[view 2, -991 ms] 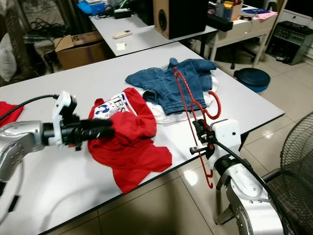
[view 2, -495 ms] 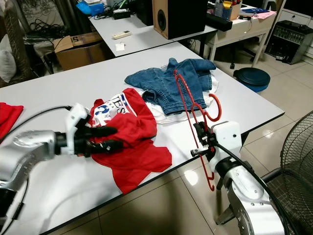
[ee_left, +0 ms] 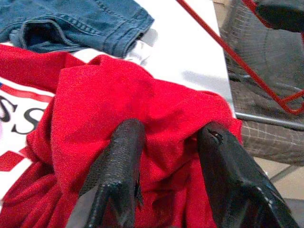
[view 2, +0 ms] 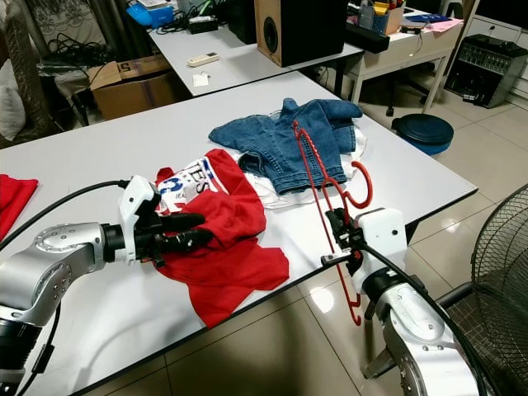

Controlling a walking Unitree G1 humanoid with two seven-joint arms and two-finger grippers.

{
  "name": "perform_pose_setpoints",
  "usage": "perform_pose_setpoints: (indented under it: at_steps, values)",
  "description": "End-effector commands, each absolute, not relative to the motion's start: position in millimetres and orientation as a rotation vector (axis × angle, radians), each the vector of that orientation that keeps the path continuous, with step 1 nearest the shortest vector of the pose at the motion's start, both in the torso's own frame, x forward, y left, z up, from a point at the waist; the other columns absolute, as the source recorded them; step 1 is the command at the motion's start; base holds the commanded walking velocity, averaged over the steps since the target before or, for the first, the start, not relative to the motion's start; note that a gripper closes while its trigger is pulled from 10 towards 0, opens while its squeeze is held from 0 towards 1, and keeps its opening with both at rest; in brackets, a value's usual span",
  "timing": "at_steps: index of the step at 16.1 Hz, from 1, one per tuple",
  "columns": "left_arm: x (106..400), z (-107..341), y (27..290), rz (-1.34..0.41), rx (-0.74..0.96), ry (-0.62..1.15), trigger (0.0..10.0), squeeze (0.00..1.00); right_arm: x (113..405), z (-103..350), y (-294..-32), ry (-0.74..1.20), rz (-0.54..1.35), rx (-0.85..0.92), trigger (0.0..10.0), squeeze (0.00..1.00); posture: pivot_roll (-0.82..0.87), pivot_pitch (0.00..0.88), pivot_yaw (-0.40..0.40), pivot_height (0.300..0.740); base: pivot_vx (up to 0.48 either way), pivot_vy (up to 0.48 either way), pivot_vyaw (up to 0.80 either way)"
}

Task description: Hang hanger

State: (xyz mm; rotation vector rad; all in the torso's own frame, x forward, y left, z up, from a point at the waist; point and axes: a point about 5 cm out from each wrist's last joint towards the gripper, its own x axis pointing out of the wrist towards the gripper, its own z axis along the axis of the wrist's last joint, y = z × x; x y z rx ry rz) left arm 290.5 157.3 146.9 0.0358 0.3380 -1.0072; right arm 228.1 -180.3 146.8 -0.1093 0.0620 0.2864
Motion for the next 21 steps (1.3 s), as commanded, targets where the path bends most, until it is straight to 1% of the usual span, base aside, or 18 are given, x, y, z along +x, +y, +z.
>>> perform_pose_setpoints:
  at_steps: [1,6,7,8,9,11,12,13,14,16,17,19,20,21]
  values:
    - [292.4,148.0,161.0,-0.981,0.04,0.324,0.0,0.0,230.9,152.6,-176.7,0.035,0.296,-0.112,10.0,0.0,-0.06,0.0,0.099,0.74,0.0,0.0,0.0]
    - [293.1,146.2,159.9,-0.957,0.034,0.305,0.0,0.0,233.4,153.0,-173.7,0.03,0.303,-0.109,10.0,0.0,-0.05,0.0,0.095,0.74,0.0,0.0,0.0]
    - [295.5,147.1,161.8,-0.929,0.048,0.277,0.0,0.0,234.2,153.0,-172.7,0.028,0.306,-0.107,10.0,0.0,-0.05,0.0,0.091,0.74,0.0,0.0,0.0]
    - [301.8,147.8,168.9,-0.87,0.134,0.245,0.0,0.0,235.3,153.2,-171.8,0.026,0.307,-0.104,10.0,0.0,-0.04,0.0,0.09,0.74,0.0,0.0,0.0]
    - [303.9,148.1,171.6,-0.852,0.164,0.24,0.0,0.0,235.6,153.4,-171.6,0.025,0.308,-0.103,10.0,0.0,-0.04,0.0,0.09,0.74,0.0,0.0,0.0]
    - [315.9,153.4,188.8,-0.77,0.388,0.196,0.0,0.0,236.7,153.2,-170.8,0.023,0.307,-0.102,10.0,0.0,-0.04,0.0,0.089,0.74,0.0,0.0,0.0]
    - [323.3,163.7,197.6,-0.724,0.47,0.141,0.0,0.0,237.1,153.6,-170.6,0.021,0.305,-0.099,10.0,0.0,-0.04,0.0,0.09,0.74,0.0,0.0,0.0]
    - [329.9,178.8,207.9,-0.682,0.536,0.078,0.0,0.0,237.4,153.4,-170.2,0.02,0.302,-0.098,10.0,0.0,-0.04,0.0,0.09,0.74,0.0,0.0,0.0]
    - [337.1,203.0,222.9,-0.605,0.569,-0.014,0.0,0.0,237.3,153.7,-170.2,0.016,0.296,-0.095,10.0,0.0,-0.04,0.0,0.097,0.74,0.0,0.0,0.0]
    - [342.3,248.5,246.1,-0.474,0.594,-0.207,0.0,0.0,236.9,154.0,-170.3,0.012,0.289,-0.091,10.0,0.0,-0.04,0.0,0.098,0.74,0.0,0.0,0.0]
    - [340.3,289.9,264.0,-0.356,0.558,-0.388,0.0,0.0,236.7,154.2,-171.0,0.008,0.28,-0.085,10.0,0.0,-0.03,0.0,0.097,0.74,0.0,0.0,0.0]
    - [331.5,336.9,284.5,-0.204,0.504,-0.597,0.0,0.0,237.2,154.7,-171.4,0.004,0.275,-0.081,10.0,0.0,-0.03,0.0,0.093,0.74,0.0,0.0,0.0]
    - [326.1,357.2,293.1,-0.17,0.435,-0.694,0.0,0.0,238.2,154.8,-170.6,0.003,0.276,-0.081,10.0,0.0,-0.02,0.0,0.086,0.74,0.0,0.0,0.0]
    - [324.4,364.1,296.4,-0.169,0.386,-0.733,0.0,0.0,238.7,154.8,-169.8,0.002,0.278,-0.08,10.0,0.0,-0.02,0.0,0.086,0.74,0.0,0.0,0.0]
